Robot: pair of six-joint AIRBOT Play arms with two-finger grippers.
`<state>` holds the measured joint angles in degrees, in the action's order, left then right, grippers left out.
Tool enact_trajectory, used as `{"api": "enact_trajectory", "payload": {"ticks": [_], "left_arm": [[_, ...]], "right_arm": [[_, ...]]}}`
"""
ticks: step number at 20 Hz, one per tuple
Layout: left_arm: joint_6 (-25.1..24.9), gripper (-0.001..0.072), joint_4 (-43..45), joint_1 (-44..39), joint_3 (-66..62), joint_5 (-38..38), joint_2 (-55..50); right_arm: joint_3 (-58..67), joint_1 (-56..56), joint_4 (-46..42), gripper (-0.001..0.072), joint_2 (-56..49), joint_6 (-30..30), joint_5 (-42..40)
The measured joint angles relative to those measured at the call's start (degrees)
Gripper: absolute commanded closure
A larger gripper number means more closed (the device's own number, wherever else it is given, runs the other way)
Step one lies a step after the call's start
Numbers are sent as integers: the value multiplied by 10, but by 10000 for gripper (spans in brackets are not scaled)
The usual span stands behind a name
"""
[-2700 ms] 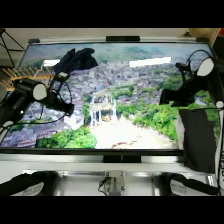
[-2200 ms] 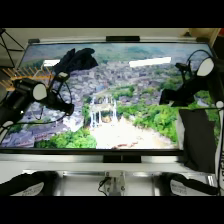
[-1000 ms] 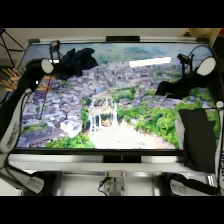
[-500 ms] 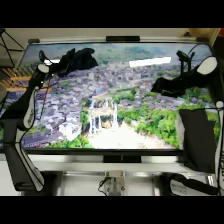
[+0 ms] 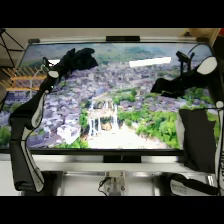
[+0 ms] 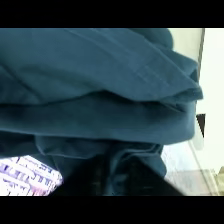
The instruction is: Fold the shirts.
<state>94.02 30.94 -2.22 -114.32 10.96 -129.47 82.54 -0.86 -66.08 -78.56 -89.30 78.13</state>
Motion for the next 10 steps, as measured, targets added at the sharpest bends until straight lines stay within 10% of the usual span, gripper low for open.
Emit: {"api": "enact_trajectory", "payload": {"ticks": [5, 10], "left_arm": [[-14, 673, -7, -2, -2, -1, 6], [-133, 673, -8, -7, -2, 47, 89]], "right_arm": [[0, 0, 0, 50, 0, 0, 8], [0, 0, 1, 51, 0, 3, 19]]}}
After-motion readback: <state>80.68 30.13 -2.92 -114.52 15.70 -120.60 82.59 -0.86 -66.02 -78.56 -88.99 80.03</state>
